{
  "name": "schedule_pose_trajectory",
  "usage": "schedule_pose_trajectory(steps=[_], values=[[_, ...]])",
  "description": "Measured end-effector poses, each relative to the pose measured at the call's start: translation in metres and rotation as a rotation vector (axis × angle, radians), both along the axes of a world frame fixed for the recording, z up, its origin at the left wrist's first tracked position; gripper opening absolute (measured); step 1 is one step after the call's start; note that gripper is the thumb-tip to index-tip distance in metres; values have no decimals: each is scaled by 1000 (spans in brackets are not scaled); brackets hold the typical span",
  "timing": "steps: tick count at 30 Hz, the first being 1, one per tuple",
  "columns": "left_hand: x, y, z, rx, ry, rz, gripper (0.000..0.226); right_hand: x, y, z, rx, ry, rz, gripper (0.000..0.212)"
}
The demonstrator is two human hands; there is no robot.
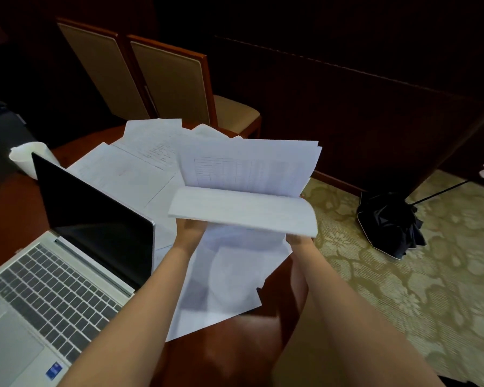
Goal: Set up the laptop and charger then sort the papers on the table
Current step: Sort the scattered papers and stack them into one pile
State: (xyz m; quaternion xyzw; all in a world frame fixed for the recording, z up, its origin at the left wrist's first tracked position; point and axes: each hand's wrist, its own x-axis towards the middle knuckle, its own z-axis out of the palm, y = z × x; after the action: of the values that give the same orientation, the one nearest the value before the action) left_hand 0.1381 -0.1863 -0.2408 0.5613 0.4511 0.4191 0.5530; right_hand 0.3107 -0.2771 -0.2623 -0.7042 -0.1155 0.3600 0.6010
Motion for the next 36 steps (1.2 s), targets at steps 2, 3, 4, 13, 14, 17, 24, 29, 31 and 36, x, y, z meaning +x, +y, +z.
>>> schedule_pose_trajectory(steps=[2, 3, 4, 13, 14, 17, 24, 29, 31, 36], values=[[3, 1, 1, -64, 3, 26, 19, 2, -8, -19, -75, 11, 78, 20], [6, 1, 3, -56, 37, 17, 20, 3, -9, -22, -58, -32, 104, 21], [8, 2, 3, -50, 50, 10, 22, 5, -7, -23, -56, -78, 95, 22], [10, 4, -39, -233, 510, -52, 40, 22, -8, -9, -212, -323, 24, 21], [7, 5, -48, -229, 632, -102, 44, 25, -12, -13, -265, -335, 11, 24], [-1, 7, -62, -125, 1047, -238, 59, 31, -25, -23, -411, -330, -8, 25], [5, 24, -65, 127, 1384, -300, 75, 26, -32, -39, -613, -367, 4, 20], [21, 34, -61, -594, 720, 176, 91, 22, -26, -45, -593, -420, 78, 19], [26, 32, -60, -687, 587, 176, 94, 22, -22, -45, -589, -449, 140, 21], [31, 14, -56, -568, 987, 117, 67, 17, -18, -43, -577, -402, 165, 24]])
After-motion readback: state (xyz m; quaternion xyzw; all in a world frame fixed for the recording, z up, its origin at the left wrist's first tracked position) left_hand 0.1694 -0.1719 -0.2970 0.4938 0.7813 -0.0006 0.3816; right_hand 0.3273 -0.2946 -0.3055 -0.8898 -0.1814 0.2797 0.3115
